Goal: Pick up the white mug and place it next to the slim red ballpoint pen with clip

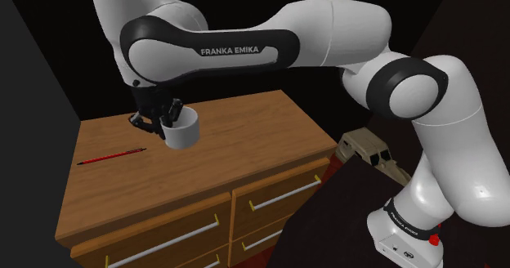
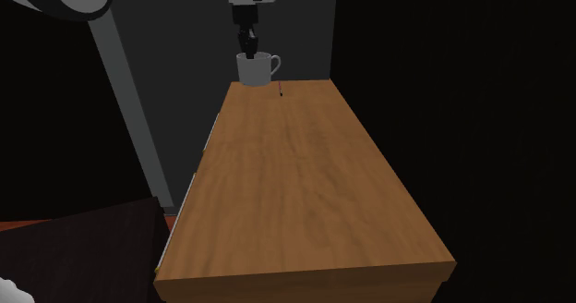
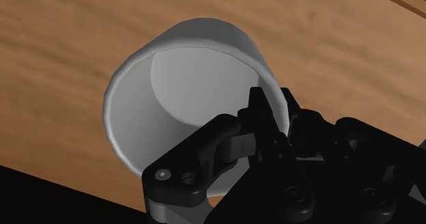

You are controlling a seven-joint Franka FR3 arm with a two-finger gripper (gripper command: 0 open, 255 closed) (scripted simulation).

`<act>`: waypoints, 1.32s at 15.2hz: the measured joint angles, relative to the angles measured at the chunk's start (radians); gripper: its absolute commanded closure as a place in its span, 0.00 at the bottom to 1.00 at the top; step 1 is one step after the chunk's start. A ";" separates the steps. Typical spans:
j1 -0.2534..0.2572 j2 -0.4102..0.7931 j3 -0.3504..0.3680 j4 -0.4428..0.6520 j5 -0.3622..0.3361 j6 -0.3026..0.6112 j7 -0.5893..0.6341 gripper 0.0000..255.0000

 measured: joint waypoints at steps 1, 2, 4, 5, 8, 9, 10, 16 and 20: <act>-0.002 -0.004 0.001 -0.020 0.000 0.015 0.004 1.00; -0.007 -0.009 0.001 -0.044 0.001 0.033 0.004 1.00; -0.010 -0.008 0.001 -0.069 -0.001 0.060 0.009 1.00; -0.013 -0.009 0.001 -0.086 -0.001 0.074 0.010 1.00; -0.018 -0.008 0.000 -0.129 -0.003 0.117 0.016 1.00; -0.020 -0.007 0.000 -0.140 -0.004 0.129 0.016 1.00; -0.021 -0.007 -0.001 -0.152 -0.004 0.141 0.019 1.00; -0.026 0.009 -0.004 -0.197 -0.010 0.200 0.025 1.00; -0.026 0.009 -0.004 -0.201 -0.011 0.205 0.026 1.00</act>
